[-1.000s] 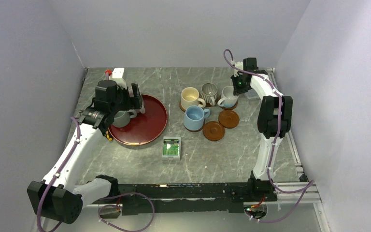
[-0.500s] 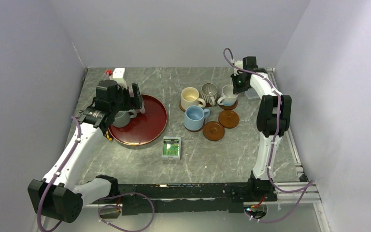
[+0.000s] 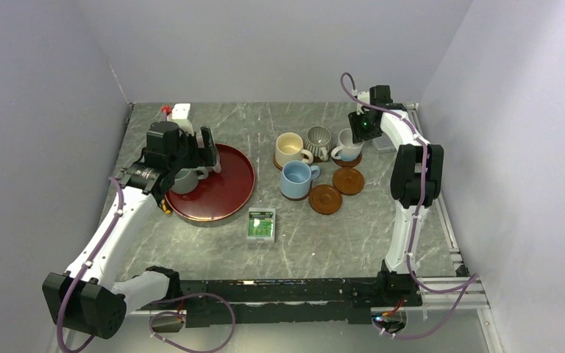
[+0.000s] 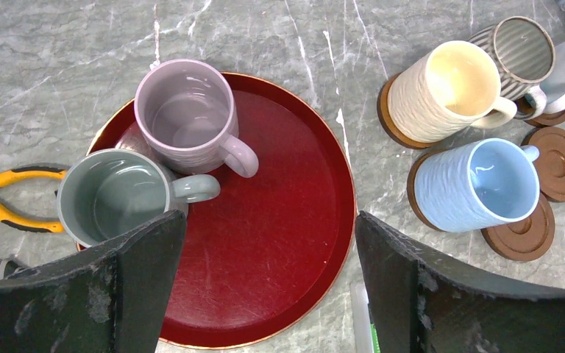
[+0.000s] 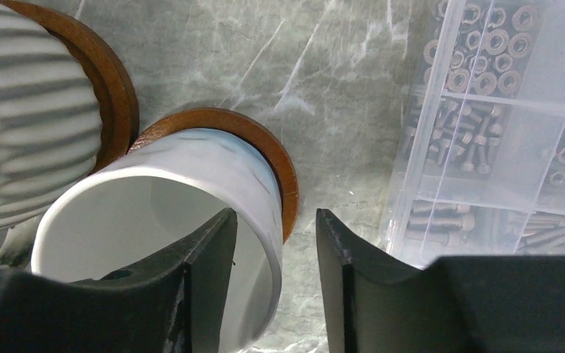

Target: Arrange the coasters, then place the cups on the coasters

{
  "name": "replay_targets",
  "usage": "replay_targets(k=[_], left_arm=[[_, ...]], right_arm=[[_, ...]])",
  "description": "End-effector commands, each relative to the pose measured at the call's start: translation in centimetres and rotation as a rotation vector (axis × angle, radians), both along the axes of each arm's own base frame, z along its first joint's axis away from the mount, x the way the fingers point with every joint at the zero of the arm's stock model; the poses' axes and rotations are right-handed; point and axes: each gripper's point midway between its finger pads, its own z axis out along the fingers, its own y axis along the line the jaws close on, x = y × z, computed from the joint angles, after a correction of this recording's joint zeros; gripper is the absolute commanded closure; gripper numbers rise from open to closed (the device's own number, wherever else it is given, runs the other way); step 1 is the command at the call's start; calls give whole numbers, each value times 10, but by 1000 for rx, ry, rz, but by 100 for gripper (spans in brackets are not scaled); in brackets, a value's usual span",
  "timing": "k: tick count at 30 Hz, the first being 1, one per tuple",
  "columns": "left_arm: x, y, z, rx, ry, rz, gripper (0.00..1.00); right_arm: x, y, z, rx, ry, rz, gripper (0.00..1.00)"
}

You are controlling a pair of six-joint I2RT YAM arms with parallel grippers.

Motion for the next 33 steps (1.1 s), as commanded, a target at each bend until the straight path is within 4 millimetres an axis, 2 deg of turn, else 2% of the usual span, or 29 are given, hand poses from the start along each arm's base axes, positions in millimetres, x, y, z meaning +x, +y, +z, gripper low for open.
replay_targets(k=[1, 5, 8, 16, 20, 27, 29, 33], left_arm=[[4, -1, 10, -2, -36, -10, 10], [4, -2, 10, -2, -38, -20, 11], [5, -2, 7, 6, -35, -27, 9], [11, -5, -12, 9, 53, -30, 8], [15, 3, -17, 4, 72, 3, 9], [26, 57, -31, -44, 136, 220, 13], [28, 75, -35, -69, 150, 298, 14], [20, 117, -46, -135, 177, 517, 17]], right_arm=[[10, -5, 30, -15, -101, -9, 49], [10, -6, 40, -19, -132, -9, 44], [8, -6, 58, -21, -179, -14, 40], [-2, 0, 116, 18, -358, -12, 31], [-12, 4, 148, 52, -440, -24, 30], [-54, 15, 204, 185, -606, -83, 27], [-67, 19, 212, 233, -625, -95, 27], [-91, 28, 212, 306, -615, -109, 27]])
